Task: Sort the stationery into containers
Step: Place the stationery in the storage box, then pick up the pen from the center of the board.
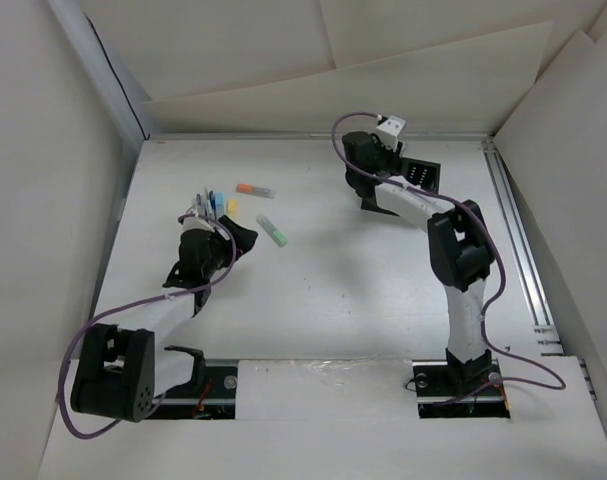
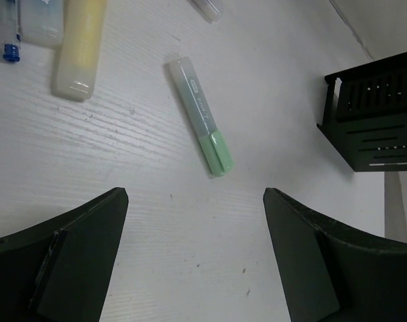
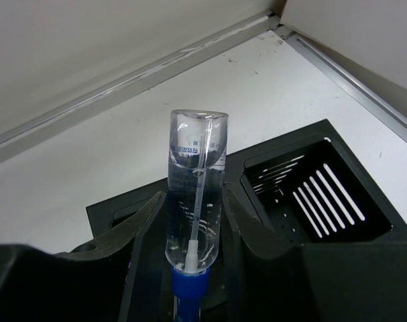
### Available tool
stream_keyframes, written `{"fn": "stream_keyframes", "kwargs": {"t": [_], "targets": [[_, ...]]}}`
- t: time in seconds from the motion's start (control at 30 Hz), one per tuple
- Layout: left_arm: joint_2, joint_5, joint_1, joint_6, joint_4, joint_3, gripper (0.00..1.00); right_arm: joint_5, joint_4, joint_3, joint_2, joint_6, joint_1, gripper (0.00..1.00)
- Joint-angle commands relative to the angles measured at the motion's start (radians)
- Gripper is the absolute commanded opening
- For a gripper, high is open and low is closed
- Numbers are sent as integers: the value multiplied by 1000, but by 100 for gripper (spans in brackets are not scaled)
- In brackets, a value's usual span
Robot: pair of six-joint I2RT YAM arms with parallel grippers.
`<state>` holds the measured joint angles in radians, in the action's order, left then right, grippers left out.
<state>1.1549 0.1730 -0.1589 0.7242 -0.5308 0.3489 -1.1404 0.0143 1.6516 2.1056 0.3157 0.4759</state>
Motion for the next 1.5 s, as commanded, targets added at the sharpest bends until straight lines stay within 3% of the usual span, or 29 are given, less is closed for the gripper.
{"fn": "stream_keyframes", "kwargs": {"t": [0.0, 0.1, 0.43, 0.63, 0.67, 0.73, 0.77, 0.8, 0.83, 0.9, 1.07, 1.13, 1.17, 1.23, 1.27, 1.4, 1.47], "targets": [[-6, -75, -57, -14, 3, 64, 79, -10, 4, -10, -67, 19, 33, 32], [3, -150, -106, -14, 38, 87, 79, -10, -5, -10, -78, 28, 43, 36], [26, -159, -116, -14, 38, 87, 79, 28, -33, -72, -165, 80, 52, 61], [54, -199, -128, -23, 51, 107, 79, 114, -112, -90, -242, 131, 52, 63], [64, -223, -163, -23, 64, 130, 79, 145, -131, -99, -271, 131, 52, 60], [81, -317, -217, -35, 113, 160, 79, 267, -142, -119, -303, 151, 52, 41], [107, -351, -247, -35, 132, 180, 79, 321, -151, -145, -320, 151, 52, 31], [124, -383, -299, -45, 150, 220, 79, 382, -151, -159, -350, 151, 52, 8], [143, -433, -321, -45, 167, 240, 79, 440, -151, -173, -363, 151, 52, 1], [201, -464, -356, -45, 207, 289, 79, 550, -151, -220, -393, 151, 63, 0], [337, -585, -381, 6, 294, 398, 72, 602, -142, -317, -458, 190, 95, 0], [399, -665, -431, 50, 391, 471, 70, 648, -131, -357, -499, 191, 95, 12], [416, -702, -445, 50, 414, 493, 70, 671, -131, -369, -512, 181, 95, 27], [460, -751, -458, 70, 460, 528, 70, 746, -131, -395, -538, 169, 84, 35], [474, -751, -470, 79, 469, 554, 70, 769, -131, -404, -567, 157, 84, 45], [532, -741, -470, 102, 469, 584, 70, 829, -120, -464, -653, 157, 66, 57], [560, -741, -470, 115, 480, 596, 67, 864, -120, -486, -686, 157, 55, 57]]}}
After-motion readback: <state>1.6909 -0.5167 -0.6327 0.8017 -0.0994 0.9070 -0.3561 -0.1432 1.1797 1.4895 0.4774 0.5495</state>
